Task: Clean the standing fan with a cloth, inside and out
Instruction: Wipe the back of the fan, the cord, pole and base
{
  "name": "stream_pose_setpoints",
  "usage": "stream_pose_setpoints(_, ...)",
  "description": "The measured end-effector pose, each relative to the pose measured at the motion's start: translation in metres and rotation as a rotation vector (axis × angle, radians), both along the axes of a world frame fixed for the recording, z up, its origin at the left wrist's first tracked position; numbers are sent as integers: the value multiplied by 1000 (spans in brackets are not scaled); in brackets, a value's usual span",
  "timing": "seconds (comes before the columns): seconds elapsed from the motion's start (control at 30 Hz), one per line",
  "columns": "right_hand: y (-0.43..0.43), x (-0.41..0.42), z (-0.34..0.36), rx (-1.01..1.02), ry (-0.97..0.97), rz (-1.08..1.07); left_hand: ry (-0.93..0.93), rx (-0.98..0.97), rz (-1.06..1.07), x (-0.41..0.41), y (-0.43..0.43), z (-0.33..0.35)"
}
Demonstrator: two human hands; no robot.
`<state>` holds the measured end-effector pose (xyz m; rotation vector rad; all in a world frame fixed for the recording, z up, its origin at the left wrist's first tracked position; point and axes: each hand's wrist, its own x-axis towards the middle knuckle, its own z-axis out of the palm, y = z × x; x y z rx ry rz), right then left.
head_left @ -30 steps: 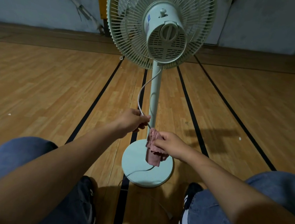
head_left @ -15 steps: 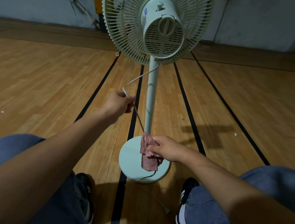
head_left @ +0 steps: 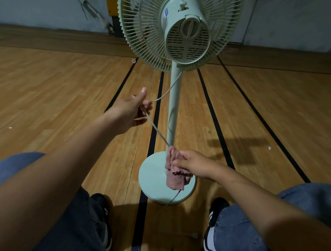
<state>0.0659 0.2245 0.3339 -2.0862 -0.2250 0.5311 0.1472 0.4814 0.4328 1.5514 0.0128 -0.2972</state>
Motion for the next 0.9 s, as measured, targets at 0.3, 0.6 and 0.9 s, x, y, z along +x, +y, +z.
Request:
stream_pose_setpoints(0.3,7,3,-3,191,-43,-169,-99,331,-351,-29,-25,-19)
stream_pose_setpoints(0.6,17,-7,9,162,-86,-131,-180,427,-210,-26,-32,-33)
stream_pose_setpoints(0.9,25,-16,5,64,-128,-16,-187,441,122,-11,-22,-24)
